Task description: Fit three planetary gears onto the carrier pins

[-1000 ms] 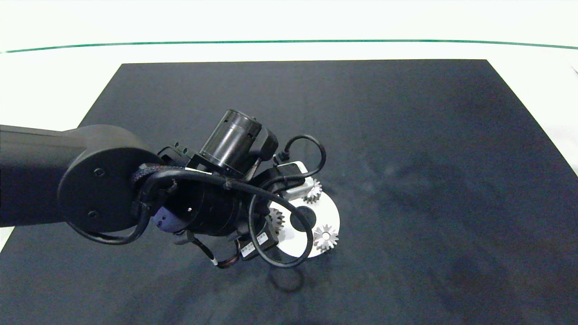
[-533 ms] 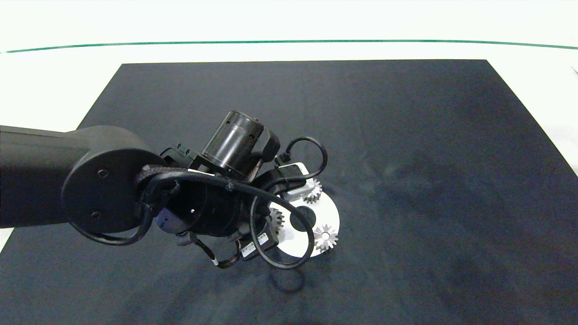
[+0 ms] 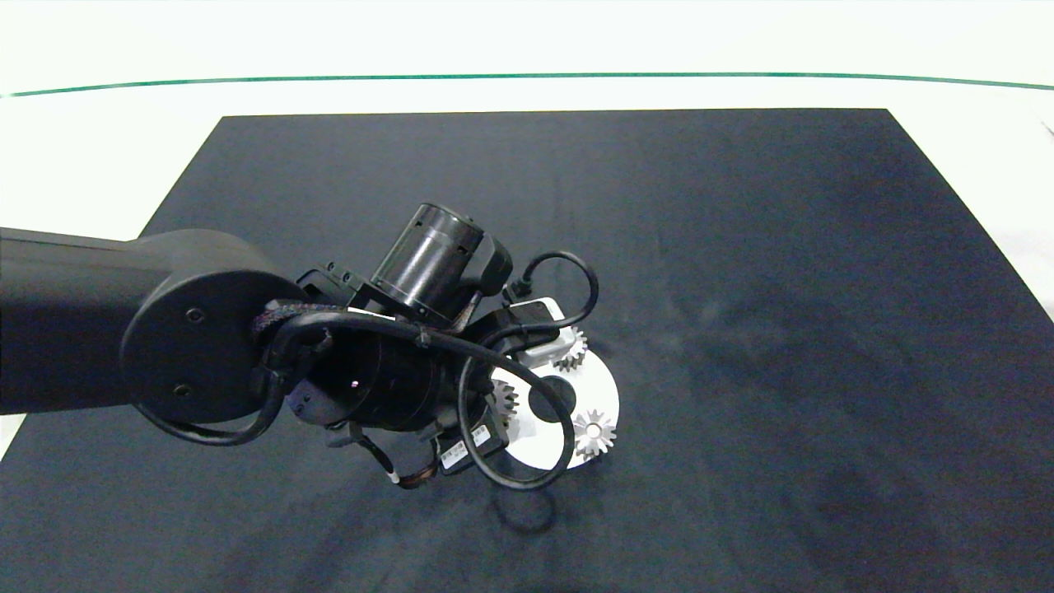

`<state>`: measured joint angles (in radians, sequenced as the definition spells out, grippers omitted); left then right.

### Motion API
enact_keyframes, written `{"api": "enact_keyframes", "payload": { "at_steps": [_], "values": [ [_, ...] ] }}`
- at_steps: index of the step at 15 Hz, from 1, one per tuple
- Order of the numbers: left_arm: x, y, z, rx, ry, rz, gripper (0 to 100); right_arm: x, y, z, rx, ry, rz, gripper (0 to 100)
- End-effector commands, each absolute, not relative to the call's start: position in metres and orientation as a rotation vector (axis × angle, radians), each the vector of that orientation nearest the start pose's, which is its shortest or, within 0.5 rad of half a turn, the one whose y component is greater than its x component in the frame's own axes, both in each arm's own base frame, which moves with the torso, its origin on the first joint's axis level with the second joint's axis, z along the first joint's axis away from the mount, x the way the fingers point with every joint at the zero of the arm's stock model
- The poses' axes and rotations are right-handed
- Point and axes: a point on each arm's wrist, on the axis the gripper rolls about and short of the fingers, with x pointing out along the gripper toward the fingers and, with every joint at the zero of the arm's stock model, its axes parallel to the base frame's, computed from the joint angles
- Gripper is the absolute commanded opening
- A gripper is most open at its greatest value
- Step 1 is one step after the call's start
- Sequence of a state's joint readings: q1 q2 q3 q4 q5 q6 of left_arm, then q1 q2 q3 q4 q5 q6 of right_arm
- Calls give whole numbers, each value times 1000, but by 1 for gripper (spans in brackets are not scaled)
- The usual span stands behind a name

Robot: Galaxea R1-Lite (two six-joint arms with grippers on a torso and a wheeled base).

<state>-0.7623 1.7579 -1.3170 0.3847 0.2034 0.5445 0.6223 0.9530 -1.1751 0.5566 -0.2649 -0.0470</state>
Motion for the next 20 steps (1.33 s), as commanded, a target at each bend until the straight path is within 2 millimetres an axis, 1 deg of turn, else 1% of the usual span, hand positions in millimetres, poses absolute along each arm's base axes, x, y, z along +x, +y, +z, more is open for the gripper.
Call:
{"api": "enact_keyframes", "payload": {
  "at_steps": [1, 5, 7, 10, 12, 16, 20],
  "values": [
    [231, -214, 213, 900, 591, -724, 28, 65, 39, 323, -193, 298, 360, 100],
    [230, -212, 215, 917, 609, -720, 28, 65, 39, 323, -193, 298, 360, 100],
    [231, -211, 220, 932, 626, -717, 28, 65, 39, 323, -192, 297, 360, 100],
    [231, -213, 226, 930, 606, -712, 28, 65, 39, 324, -190, 294, 361, 100],
    [230, -214, 226, 930, 606, -714, 28, 65, 39, 323, -192, 297, 361, 100],
    [230, -221, 219, 955, 623, -726, 28, 64, 39, 324, -190, 292, 361, 100],
    [227, -217, 218, 994, 690, -722, 28, 63, 38, 324, -188, 290, 364, 100]
  ]
}}
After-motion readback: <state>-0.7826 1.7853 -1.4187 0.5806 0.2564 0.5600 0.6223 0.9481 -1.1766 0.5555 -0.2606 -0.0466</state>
